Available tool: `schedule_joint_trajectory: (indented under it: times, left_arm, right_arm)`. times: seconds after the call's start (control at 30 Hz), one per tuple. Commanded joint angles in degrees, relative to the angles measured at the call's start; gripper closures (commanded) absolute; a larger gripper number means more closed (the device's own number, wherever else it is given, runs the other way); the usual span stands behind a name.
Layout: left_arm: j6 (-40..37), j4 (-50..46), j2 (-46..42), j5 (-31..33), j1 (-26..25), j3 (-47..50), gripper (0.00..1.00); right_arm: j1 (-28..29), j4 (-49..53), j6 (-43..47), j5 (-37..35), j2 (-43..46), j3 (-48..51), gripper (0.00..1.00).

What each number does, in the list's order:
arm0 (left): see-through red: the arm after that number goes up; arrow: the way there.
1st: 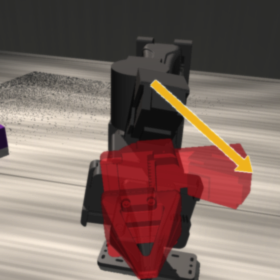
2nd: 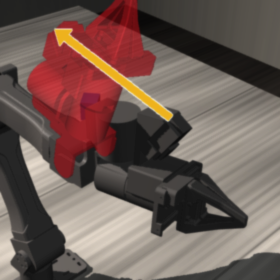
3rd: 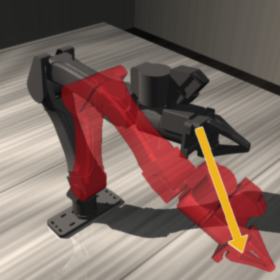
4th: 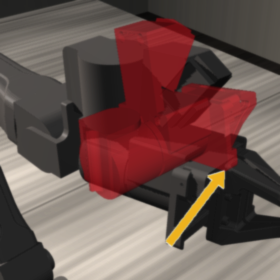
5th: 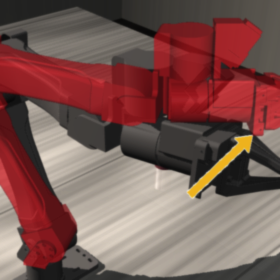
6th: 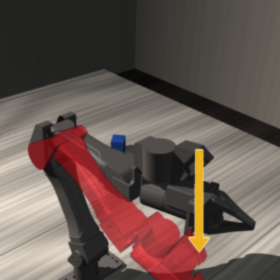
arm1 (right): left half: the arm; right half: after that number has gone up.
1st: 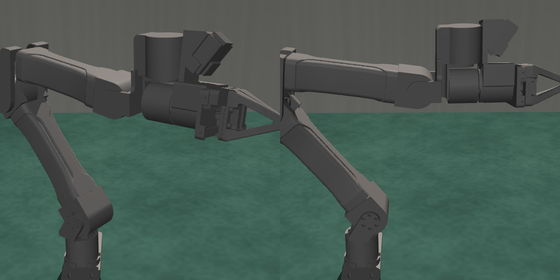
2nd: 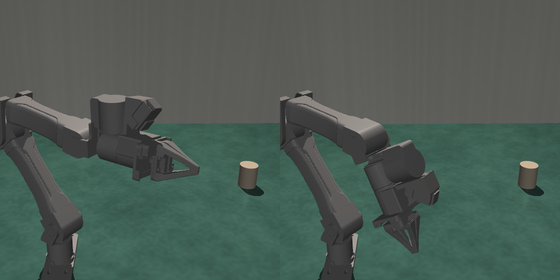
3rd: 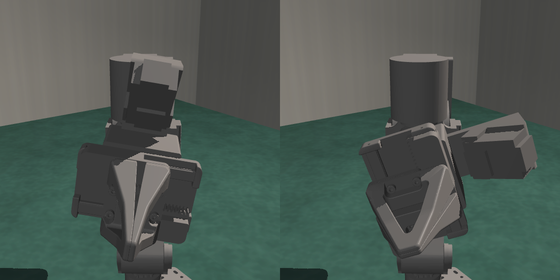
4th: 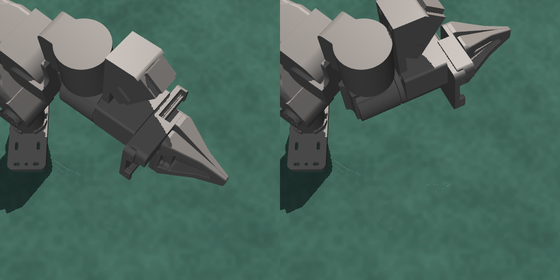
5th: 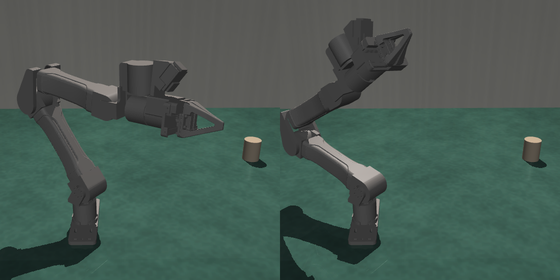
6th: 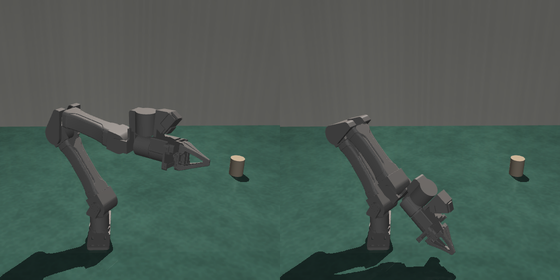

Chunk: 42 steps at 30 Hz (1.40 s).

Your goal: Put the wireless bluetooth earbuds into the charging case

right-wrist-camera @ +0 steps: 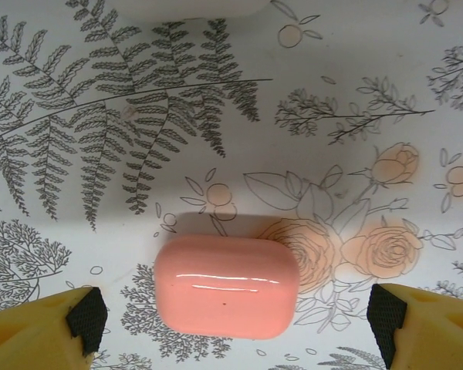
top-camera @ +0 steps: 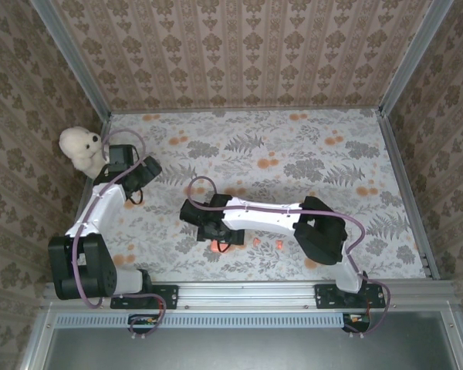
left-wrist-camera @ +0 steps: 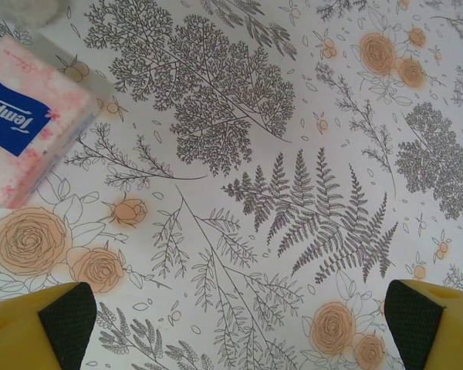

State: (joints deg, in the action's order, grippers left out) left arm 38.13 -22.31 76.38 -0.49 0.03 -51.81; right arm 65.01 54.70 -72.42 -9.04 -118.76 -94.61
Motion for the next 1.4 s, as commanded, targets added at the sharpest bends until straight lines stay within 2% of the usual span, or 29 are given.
schedule_joint_trajectory:
  times: [0.0,0.47,1.1,1.37]
  left_arm:
    - [1.4,1.2,-1.1,-1.5,0.6,0.4,0.0]
    - [2.6,1.8,-1.7,-3.2,0.6,0.7,0.0]
    - [3.3,2.4,-2.1,-3.6,0.6,1.5,0.0]
    - [3.1,2.7,-1.6,-3.4,0.0,1.4,0.0]
  right_arm:
    - [0.5,3.0,-0.7,2.3,-2.4,-2.0,0.1]
    - [0.7,1.8,-1.9,5.1,-6.1,-1.8,0.12]
    - [-0.3,-2.6,-1.5,5.8,-5.0,2.9,0.26]
    - [-1.0,-3.1,-1.2,5.5,-5.0,3.2,0.2]
